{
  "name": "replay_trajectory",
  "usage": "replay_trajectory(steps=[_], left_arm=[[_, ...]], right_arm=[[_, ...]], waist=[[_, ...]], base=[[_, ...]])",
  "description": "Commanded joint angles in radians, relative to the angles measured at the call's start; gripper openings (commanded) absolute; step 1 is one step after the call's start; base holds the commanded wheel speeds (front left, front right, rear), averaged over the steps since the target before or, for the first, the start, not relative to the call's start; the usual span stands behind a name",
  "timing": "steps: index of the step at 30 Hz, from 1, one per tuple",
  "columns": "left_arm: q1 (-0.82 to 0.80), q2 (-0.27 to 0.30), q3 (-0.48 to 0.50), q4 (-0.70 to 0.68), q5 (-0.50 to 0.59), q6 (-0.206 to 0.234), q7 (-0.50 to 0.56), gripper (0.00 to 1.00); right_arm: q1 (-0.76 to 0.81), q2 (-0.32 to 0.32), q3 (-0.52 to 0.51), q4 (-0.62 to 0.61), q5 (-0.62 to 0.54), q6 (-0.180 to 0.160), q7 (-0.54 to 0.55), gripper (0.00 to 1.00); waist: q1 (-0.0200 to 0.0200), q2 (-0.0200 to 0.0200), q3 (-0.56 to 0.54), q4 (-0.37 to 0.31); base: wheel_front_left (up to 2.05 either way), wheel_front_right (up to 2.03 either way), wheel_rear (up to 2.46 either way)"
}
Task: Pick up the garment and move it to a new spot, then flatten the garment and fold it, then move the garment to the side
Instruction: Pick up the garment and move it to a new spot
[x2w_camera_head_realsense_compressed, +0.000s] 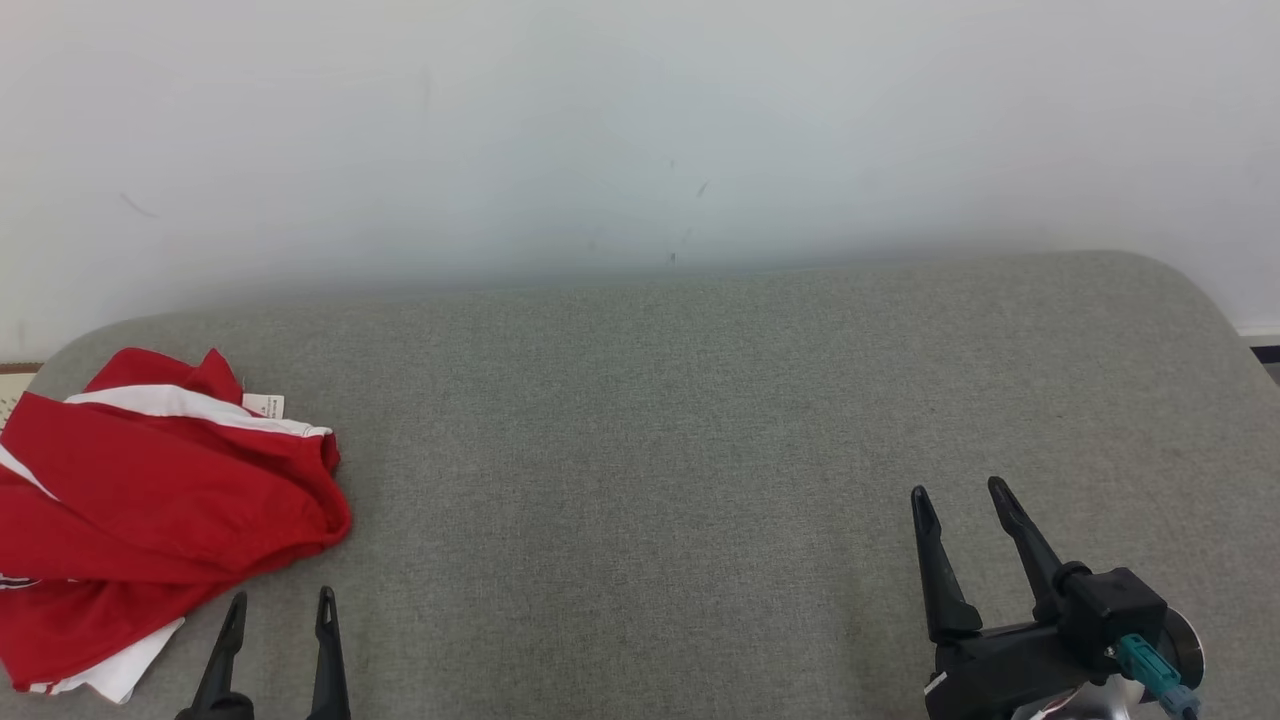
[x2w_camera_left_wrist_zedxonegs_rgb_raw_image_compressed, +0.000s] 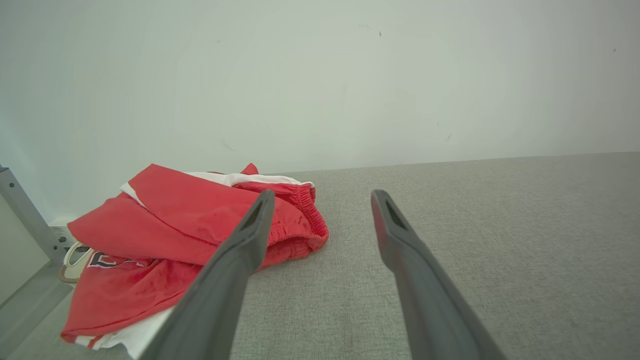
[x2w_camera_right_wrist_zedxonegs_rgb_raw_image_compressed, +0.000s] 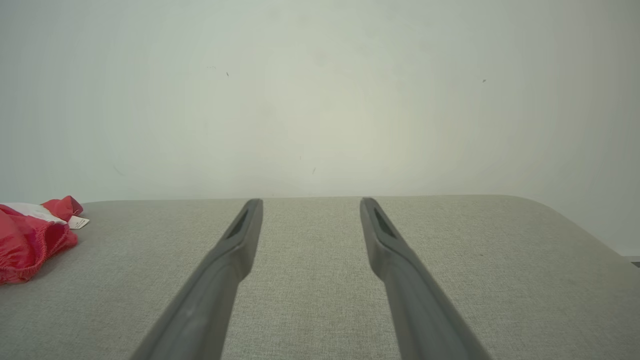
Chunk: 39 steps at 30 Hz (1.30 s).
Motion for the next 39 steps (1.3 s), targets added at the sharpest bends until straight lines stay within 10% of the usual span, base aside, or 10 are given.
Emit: replay_trajectory(steps=[1,39], left_arm=[[0.003,0.009,0.002,0.003,-0.006,0.001,-0.003,1.00],[0.032,0.023,0.028,0.007,-0.045,0.043,-0.003,1.00]], right_arm=[[0.011,0.001,-0.001,-0.001,-0.002,0.001,-0.001,1.00],[0.007,-0.004,0.049,0.039,0.019,0.001,-0.032,1.00]], waist=[[0.0000,0.0000,0.000,0.002],[0.0000,0.0000,0.003,0.294]], base=[[0.00,0.00,0.00],[0.00,0.00,0.00]])
